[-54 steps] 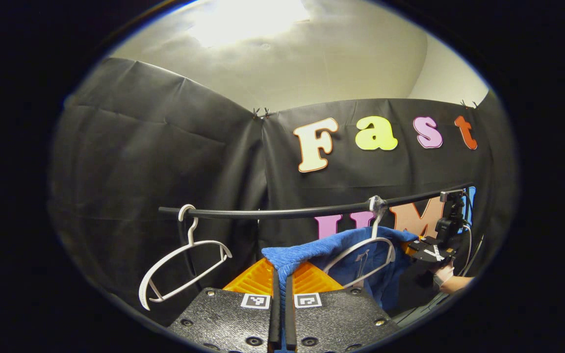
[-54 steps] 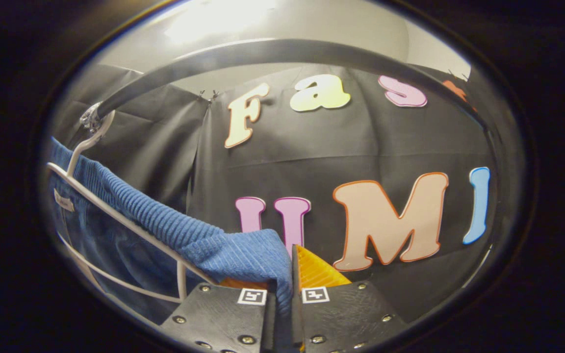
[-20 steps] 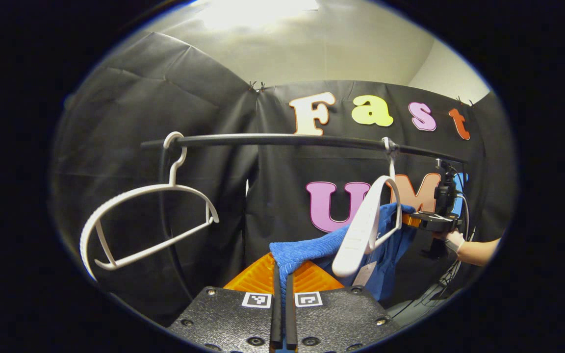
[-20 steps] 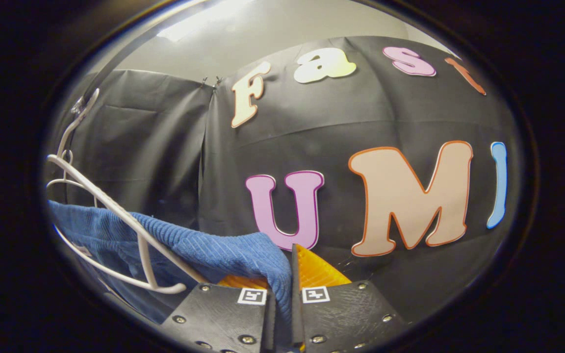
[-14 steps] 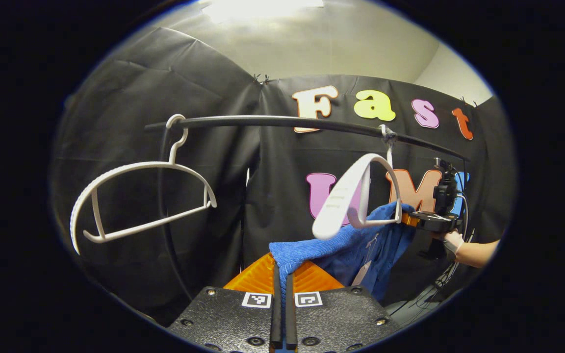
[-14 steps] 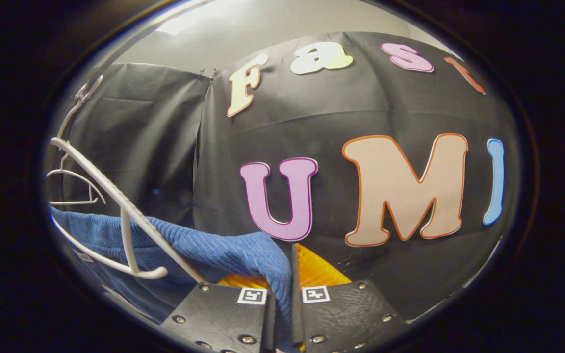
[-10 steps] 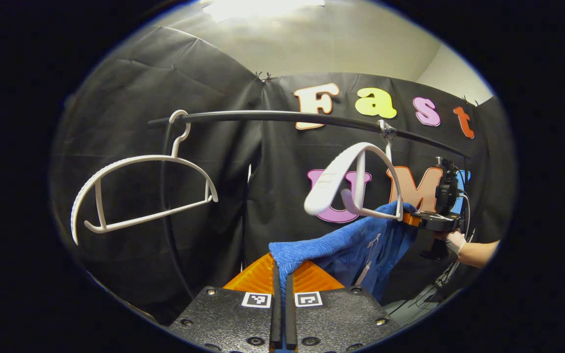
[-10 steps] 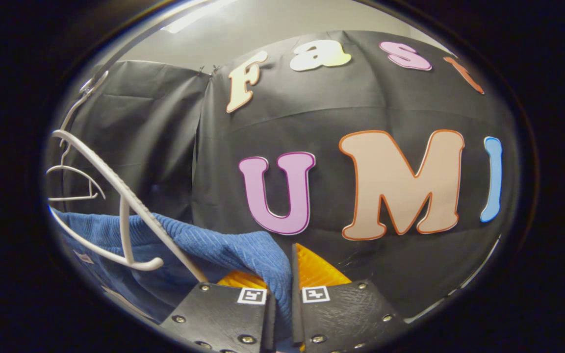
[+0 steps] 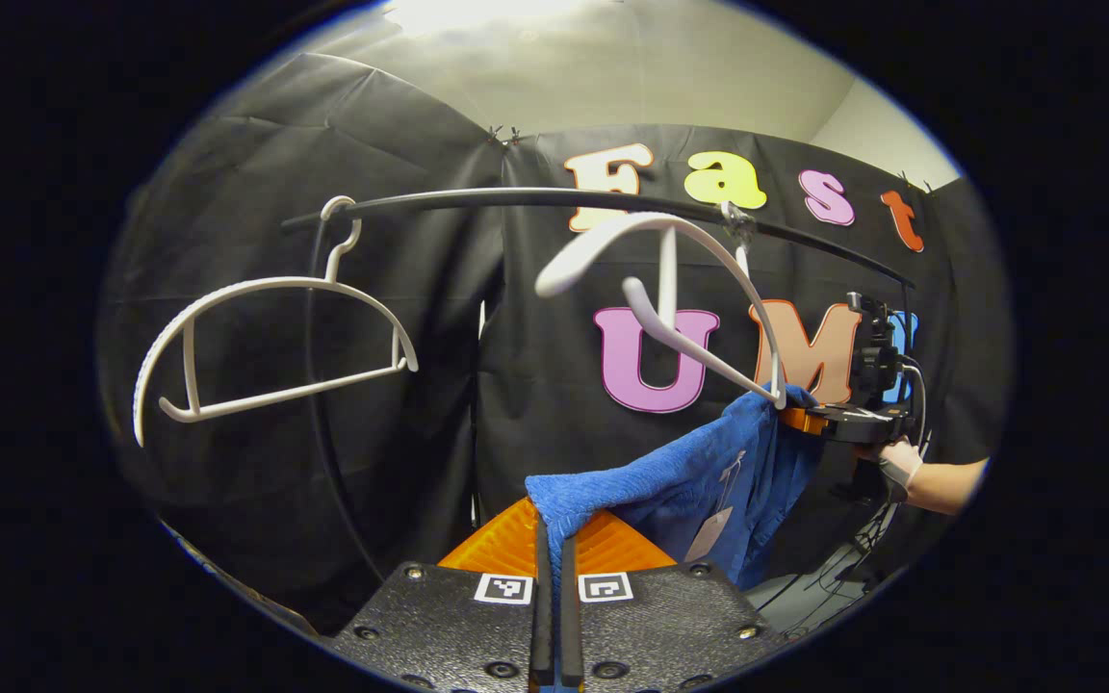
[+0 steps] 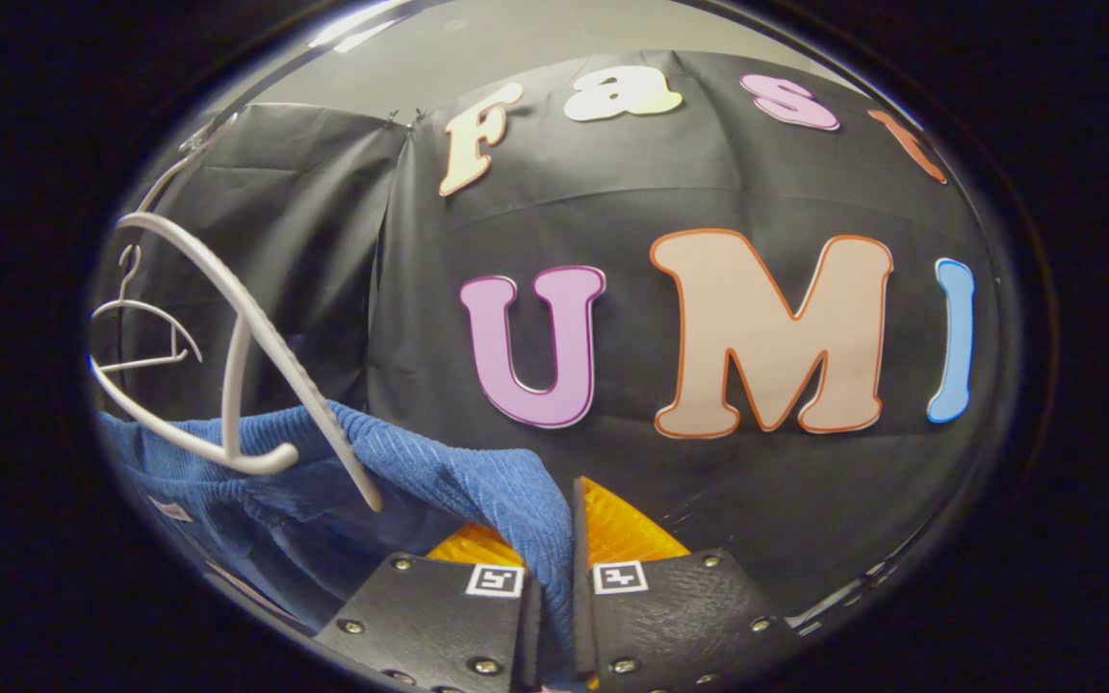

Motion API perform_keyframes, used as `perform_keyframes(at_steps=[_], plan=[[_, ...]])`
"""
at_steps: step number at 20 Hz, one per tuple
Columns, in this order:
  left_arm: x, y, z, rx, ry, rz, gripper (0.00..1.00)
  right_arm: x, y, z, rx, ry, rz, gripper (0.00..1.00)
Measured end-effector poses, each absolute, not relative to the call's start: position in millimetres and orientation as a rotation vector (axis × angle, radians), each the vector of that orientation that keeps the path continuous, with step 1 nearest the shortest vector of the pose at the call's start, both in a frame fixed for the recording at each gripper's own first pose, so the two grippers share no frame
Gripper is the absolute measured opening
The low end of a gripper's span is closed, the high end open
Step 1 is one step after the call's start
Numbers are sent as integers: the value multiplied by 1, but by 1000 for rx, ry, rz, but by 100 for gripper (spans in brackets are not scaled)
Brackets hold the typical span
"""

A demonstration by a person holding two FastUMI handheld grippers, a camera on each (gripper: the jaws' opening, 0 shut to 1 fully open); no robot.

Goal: Grasp the clothes on the hanger with both hands and then place them into the laundry hamper below.

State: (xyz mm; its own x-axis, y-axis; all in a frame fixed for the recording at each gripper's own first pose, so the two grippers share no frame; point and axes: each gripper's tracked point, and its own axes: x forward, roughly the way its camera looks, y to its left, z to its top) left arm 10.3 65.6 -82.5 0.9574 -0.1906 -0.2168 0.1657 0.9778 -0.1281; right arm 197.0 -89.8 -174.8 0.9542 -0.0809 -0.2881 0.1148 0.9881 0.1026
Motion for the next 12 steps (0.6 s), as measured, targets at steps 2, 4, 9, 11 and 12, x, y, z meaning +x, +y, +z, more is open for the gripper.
perform_keyframes(at_steps=[2,4,9,11,12], plan=[[6,58,-86,-111,240,-204,3,187,-92,-188,125,318,-112,12],[4,51,-89,-104,250,-224,3,173,-96,-204,120,360,-119,12],[1,30,-99,-82,275,-283,4,141,-86,-224,139,418,-88,12],[1,18,-101,-71,278,-314,4,132,-79,-224,165,427,-70,12],[0,9,-102,-68,279,-334,3,128,-74,-221,170,427,-62,12]])
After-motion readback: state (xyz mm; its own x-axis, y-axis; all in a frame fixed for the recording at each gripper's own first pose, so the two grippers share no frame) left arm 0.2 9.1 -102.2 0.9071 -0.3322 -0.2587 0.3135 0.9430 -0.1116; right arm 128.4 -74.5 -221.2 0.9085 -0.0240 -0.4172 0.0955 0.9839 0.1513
